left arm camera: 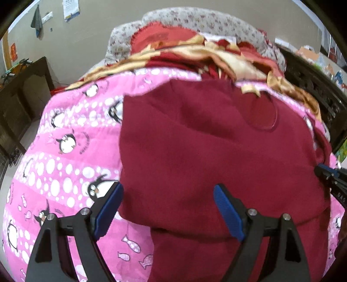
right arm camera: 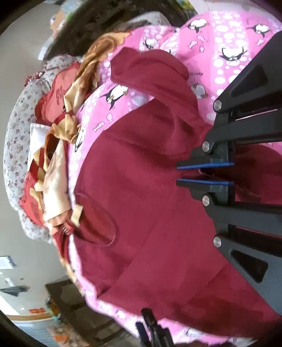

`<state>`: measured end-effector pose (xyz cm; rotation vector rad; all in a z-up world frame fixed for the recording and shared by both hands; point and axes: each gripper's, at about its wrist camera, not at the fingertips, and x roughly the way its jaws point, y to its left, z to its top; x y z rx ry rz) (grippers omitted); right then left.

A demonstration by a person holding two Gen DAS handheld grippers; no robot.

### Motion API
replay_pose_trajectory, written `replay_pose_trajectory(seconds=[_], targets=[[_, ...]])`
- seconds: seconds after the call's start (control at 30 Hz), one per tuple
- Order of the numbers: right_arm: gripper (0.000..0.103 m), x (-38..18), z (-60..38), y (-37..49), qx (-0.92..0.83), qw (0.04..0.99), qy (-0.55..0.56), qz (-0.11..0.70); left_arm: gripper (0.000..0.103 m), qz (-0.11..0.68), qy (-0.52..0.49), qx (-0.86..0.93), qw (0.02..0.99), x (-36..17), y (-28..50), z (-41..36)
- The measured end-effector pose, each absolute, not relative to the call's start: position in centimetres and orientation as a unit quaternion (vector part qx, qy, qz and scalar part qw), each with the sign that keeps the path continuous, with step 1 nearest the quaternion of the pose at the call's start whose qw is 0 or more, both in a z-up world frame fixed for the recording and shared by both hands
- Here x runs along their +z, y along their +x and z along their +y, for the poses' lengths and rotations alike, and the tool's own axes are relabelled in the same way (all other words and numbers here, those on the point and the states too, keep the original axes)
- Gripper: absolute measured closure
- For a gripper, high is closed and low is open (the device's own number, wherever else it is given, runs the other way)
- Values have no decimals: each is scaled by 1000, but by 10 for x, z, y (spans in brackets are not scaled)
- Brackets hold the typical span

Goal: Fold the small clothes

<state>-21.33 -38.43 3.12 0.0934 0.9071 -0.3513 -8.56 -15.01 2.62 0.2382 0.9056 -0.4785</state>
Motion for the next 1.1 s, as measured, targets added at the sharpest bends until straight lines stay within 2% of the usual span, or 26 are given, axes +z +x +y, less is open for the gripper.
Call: replay_pose_trajectory(seconds=[0.1, 0.27, 0.47, 0.73, 0.83, 1.1], targets=[[78, 21, -384, -211, -172, 878, 46, 445, 14, 451, 146, -217, 853, 5, -81, -157], [69, 35, -386, -224, -185, 882, 73, 427, 14, 440, 138, -223, 859, 5, -82, -153], [66, 52, -366, -238, -145, 897, 87, 409, 10, 441, 124, -213, 863, 2, -82, -147], [66, 9, -344, -236, -138, 877, 84, 453, 5, 456, 95, -207, 861, -4, -81, -139], [65, 1, -350, -243, -139, 883, 112, 435, 3, 466, 69, -205, 858, -7, -77, -134], [63, -1, -354, -249, -128, 889, 136, 418, 3, 450, 86, -194, 867, -6, -84, -138]])
